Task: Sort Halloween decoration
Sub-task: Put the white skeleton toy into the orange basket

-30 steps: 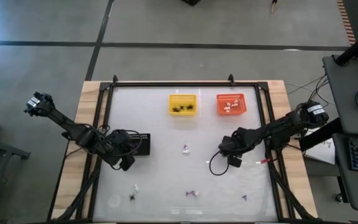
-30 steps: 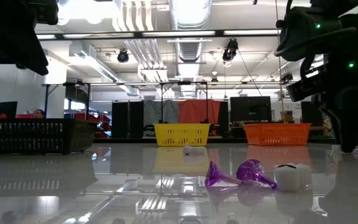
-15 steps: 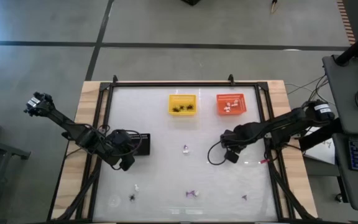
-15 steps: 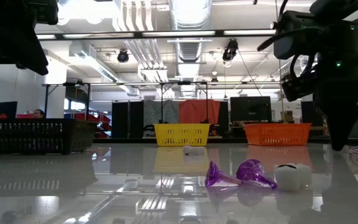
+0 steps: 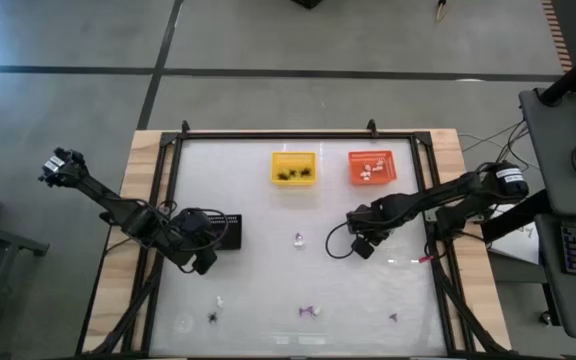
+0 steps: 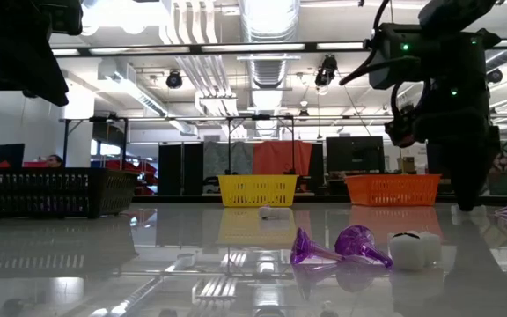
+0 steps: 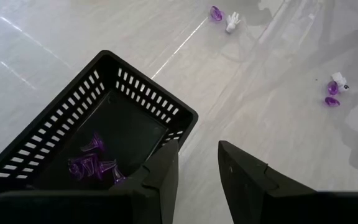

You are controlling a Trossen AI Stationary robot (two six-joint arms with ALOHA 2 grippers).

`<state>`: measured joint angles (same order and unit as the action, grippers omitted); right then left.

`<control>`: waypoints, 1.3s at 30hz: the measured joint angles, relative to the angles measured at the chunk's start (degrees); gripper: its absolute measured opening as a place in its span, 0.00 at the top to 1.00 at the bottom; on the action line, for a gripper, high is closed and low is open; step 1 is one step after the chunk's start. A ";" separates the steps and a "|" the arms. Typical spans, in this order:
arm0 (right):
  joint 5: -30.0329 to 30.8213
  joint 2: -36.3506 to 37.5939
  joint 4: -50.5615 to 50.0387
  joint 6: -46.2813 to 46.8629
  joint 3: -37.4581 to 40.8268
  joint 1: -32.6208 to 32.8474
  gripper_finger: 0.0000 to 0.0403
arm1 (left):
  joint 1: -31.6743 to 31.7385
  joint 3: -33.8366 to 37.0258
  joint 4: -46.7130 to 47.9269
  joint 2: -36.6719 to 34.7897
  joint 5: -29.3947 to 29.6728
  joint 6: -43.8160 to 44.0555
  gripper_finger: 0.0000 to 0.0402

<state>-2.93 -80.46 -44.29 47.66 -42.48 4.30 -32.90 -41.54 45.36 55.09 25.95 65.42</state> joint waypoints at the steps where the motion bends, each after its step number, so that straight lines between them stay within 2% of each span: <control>1: 0.01 0.04 -0.14 0.40 -0.02 -0.25 0.98 | 0.01 0.00 0.00 0.00 0.00 0.01 0.76; 10: -0.01 1.91 -0.64 2.41 -0.04 -0.62 0.98 | -0.01 0.00 0.02 0.00 0.01 0.03 0.76; 19: 1.66 11.87 -2.58 6.23 -0.13 -0.60 0.98 | 0.01 0.00 0.02 0.00 -0.01 -0.30 0.76; 26: 4.31 16.13 -2.78 6.94 -0.13 -0.60 0.98 | -0.01 0.00 0.02 0.00 0.01 -0.39 0.76; 31: 8.52 15.02 -2.64 6.39 -0.13 -0.64 0.98 | 0.00 0.00 0.01 0.00 0.01 -0.39 0.76; 36: 8.15 10.67 -0.88 4.51 -0.13 -0.69 0.92 | 0.00 0.00 -0.37 0.00 0.01 -0.39 0.76; 39: 5.32 7.35 -0.94 2.53 -0.13 -1.17 0.87 | 0.00 0.00 -0.44 0.00 0.01 -0.39 0.76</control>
<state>2.39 -73.11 -45.23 50.19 -42.61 3.14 -32.90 -41.54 44.92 55.09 25.96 65.04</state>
